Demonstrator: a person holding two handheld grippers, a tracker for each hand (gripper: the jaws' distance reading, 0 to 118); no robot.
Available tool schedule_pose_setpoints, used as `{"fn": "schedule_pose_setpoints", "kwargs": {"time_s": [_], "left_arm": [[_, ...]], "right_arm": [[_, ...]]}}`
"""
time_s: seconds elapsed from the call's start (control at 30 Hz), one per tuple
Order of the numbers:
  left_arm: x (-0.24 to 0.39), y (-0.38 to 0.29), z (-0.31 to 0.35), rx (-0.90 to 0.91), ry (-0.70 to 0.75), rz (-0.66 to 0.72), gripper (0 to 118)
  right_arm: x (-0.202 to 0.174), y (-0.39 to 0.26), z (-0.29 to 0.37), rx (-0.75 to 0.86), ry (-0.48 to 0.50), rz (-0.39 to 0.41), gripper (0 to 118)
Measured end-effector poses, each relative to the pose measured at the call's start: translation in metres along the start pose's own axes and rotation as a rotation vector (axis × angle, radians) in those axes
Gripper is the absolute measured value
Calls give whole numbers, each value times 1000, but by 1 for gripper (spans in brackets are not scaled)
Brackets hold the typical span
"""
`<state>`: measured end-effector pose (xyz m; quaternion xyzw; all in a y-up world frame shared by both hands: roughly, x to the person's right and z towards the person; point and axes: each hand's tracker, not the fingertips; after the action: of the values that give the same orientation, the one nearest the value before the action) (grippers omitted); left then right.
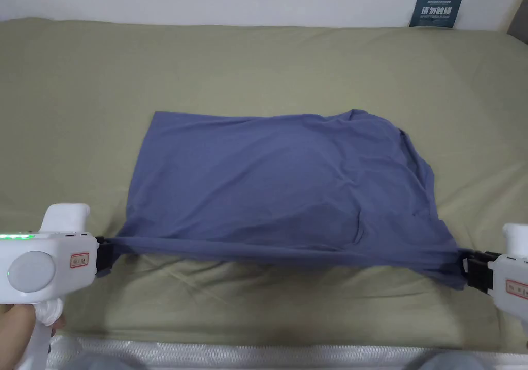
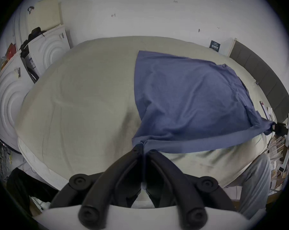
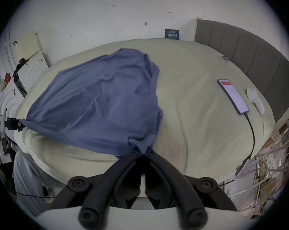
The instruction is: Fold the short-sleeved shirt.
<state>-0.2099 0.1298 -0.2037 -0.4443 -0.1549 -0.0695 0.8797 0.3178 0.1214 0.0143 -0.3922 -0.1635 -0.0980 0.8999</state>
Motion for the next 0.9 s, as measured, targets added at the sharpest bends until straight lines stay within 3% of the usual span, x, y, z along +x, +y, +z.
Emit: {"fn": "schedule_pose_setpoints", "kwargs": {"time_s": [0.4, 0.77, 0.8, 0.83, 0.87, 0.9], "left_arm": [[5, 111, -37, 64, 3, -29, 3], [7, 159, -141, -83, 32, -19, 4], [6, 160, -146, -88, 23, -11, 10], [5, 159, -148, -87, 19, -7, 42], [3, 156, -145, -64, 16, 13, 83], [-1, 153, -143, -58, 10, 23, 117]], "right_arm": [[-18, 111, -49, 54, -35, 75, 3], [-16, 150, -172, -104, -57, 94, 3], [-15, 148, -177, -101, -61, 93, 6], [-14, 146, -178, -102, -63, 86, 35], [-10, 144, -175, -102, -64, 63, 76], [-7, 141, -172, -105, -46, 42, 112]]}}
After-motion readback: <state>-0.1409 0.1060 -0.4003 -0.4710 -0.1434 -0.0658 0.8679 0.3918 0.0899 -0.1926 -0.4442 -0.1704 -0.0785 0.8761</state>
